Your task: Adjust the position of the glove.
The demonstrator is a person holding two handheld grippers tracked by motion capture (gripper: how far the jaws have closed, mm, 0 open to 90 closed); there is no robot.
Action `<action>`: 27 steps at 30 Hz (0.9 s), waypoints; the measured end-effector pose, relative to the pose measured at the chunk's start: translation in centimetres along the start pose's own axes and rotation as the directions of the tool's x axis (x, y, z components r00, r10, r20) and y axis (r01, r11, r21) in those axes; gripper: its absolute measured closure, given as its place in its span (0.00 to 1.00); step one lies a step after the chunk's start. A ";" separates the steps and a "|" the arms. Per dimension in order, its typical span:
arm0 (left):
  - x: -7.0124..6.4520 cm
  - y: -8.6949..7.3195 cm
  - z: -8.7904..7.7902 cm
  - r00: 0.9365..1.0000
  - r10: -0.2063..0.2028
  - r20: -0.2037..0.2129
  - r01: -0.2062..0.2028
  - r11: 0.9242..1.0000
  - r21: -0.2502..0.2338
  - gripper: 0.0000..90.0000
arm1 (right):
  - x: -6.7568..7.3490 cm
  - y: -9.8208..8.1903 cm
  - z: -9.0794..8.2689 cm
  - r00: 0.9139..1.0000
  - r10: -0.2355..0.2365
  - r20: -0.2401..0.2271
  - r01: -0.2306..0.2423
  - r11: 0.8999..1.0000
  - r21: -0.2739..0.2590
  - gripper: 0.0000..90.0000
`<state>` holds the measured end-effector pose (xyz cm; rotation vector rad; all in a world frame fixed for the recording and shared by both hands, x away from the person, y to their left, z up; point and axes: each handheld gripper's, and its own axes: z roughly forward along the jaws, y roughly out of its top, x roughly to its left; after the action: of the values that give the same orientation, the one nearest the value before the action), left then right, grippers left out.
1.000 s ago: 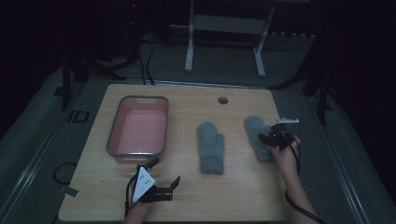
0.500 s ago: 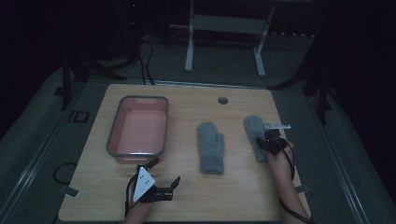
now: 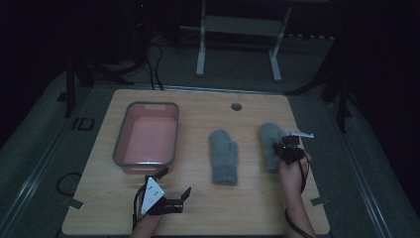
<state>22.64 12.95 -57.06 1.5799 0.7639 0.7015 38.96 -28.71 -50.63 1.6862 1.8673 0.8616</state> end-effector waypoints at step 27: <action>0.0 0.0 0.0 1.000 -0.003 0.004 0.003 1.000 0.001 0.01 | 12.2 0.6 -1.8 0.986 -0.001 -0.165 0.000 1.000 -0.006 0.92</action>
<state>22.63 12.97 -57.06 1.5808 0.7636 0.6954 36.56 -16.82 -48.22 1.6541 1.9699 1.0336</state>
